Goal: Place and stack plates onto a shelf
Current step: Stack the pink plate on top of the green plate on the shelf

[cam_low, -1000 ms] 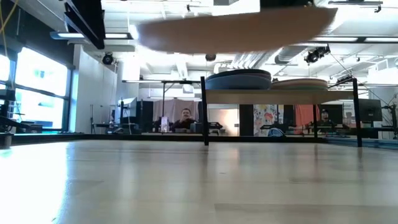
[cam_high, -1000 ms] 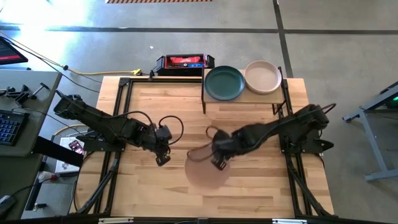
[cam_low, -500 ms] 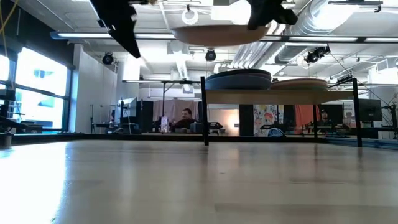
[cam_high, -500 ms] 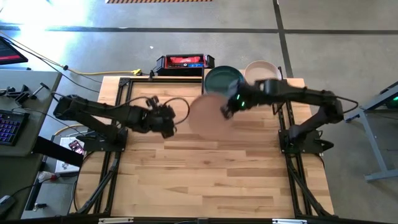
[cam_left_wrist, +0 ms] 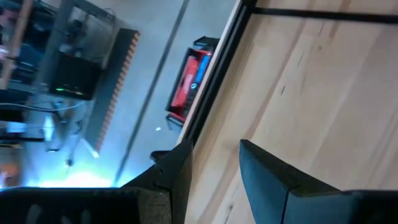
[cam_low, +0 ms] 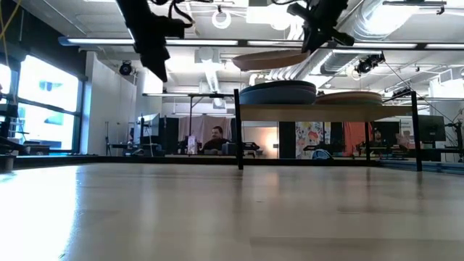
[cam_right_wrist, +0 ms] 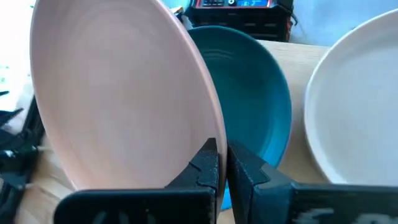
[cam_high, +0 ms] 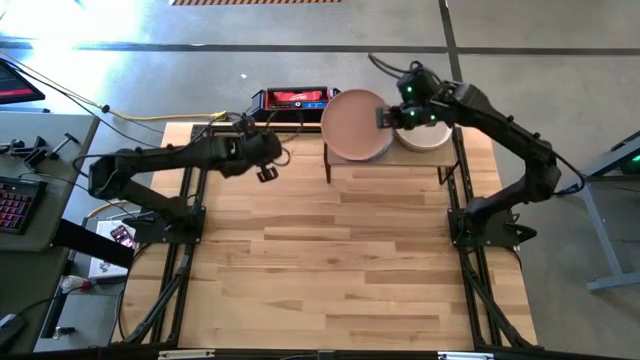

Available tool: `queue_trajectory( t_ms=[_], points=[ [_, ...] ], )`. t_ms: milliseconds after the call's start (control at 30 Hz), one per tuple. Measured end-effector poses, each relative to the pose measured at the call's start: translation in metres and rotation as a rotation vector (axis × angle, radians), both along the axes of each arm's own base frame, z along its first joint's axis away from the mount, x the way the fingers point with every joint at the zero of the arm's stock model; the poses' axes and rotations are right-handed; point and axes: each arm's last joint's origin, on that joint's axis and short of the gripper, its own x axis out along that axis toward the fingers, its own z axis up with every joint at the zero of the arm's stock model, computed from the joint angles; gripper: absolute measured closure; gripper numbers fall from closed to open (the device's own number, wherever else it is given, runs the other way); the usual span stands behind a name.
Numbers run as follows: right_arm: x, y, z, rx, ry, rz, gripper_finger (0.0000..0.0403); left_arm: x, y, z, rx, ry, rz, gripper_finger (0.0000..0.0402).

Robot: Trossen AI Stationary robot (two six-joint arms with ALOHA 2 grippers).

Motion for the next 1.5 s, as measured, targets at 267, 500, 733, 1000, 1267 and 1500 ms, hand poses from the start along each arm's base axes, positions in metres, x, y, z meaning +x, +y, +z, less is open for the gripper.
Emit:
queue_trajectory(
  t_ms=[267,500,733,1000,1267,1500],
  points=[
    [-0.014,-0.018,-0.001,0.060,-0.038,-0.087,0.0403,-0.007,0.028,-0.001,-0.114,-0.037,-0.010,0.0280],
    [-0.014,-0.028,-0.011,0.147,-0.016,-0.179,0.0403,-0.015,0.043,-0.002,-0.172,-0.053,0.011,0.0280],
    [-0.004,-0.031,-0.022,0.229,-0.013,-0.202,0.0403,-0.023,0.053,-0.004,-0.248,-0.056,0.025,0.0280],
    [0.001,-0.035,-0.031,0.285,0.001,-0.235,0.0403,-0.031,0.062,-0.006,-0.297,-0.066,0.048,0.0280],
    [0.006,-0.039,-0.042,0.342,0.046,-0.234,0.0403,-0.035,0.068,-0.006,-0.294,-0.048,0.043,0.0280],
    [0.005,-0.039,-0.043,0.346,0.057,-0.243,0.0403,-0.038,0.072,-0.006,-0.305,-0.054,0.047,0.0280]
  ],
)
